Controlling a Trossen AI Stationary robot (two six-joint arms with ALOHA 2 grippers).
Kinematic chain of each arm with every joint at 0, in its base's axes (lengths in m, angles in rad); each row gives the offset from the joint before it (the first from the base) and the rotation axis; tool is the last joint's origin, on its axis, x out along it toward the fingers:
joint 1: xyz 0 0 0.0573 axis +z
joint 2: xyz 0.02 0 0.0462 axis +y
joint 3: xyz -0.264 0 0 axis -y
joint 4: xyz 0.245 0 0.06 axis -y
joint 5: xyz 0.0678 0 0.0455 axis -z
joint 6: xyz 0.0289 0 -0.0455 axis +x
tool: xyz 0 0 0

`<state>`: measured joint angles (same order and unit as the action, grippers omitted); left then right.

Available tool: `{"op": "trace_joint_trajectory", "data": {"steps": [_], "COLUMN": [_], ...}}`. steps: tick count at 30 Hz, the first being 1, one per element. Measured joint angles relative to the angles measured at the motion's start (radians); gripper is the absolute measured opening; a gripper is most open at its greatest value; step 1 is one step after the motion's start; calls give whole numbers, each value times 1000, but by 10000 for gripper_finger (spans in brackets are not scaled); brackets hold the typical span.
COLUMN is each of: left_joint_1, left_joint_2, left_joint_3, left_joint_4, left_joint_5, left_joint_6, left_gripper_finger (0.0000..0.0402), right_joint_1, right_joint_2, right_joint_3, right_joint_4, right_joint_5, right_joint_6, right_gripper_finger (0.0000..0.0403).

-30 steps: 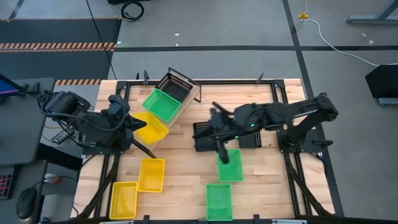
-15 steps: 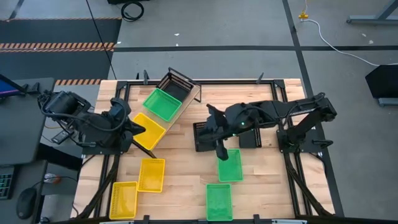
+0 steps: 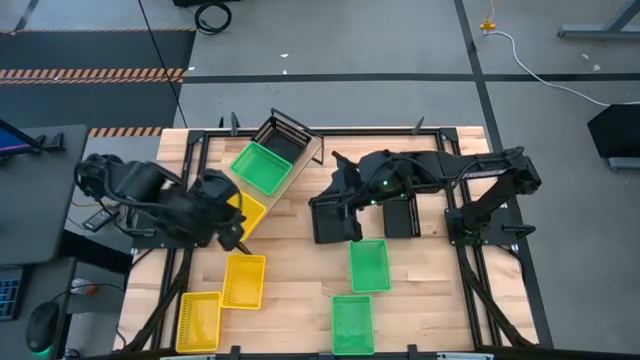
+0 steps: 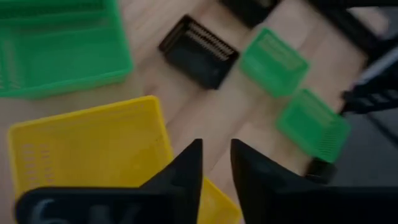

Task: Stack baskets on shelf by color
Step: Stack the left black bin on top of the other black bin on the shelf

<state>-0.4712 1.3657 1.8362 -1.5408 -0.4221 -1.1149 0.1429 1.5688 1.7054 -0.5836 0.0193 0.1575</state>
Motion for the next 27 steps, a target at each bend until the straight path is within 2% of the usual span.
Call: {"op": "trace_joint_trajectory", "data": {"steps": [4, 10, 14, 16, 19, 22, 27], "left_joint_1": [39, 104, 161, 200, 271, 338, 383], "left_joint_2": [32, 82, 123, 139, 145, 147, 144], "left_joint_3": [0, 1, 1, 1, 1, 0, 1], "left_joint_4": [-6, -5, -33, -29, -30, -28, 76], "left_joint_5": [8, 14, 39, 35, 38, 63, 123], "left_joint_6": [0, 26, 200, 307, 408, 485, 653], "left_gripper_finger": [140, 177, 183, 183, 180, 174, 165], "right_joint_1": [-29, -53, -75, -83, -90, -93, -56], "right_joint_2": [-29, -71, -75, -70, -64, -64, -66], "right_joint_3": [0, 0, 0, 0, 0, 0, -18], "right_joint_4": [-18, -125, -236, -288, -351, -376, -451], "right_joint_5": [-67, -73, -55, -14, 39, 44, 49], "right_joint_6": [21, 28, 73, 77, 175, 252, 273], "right_gripper_finger": [162, 162, 162, 162, 162, 162, 162]}}
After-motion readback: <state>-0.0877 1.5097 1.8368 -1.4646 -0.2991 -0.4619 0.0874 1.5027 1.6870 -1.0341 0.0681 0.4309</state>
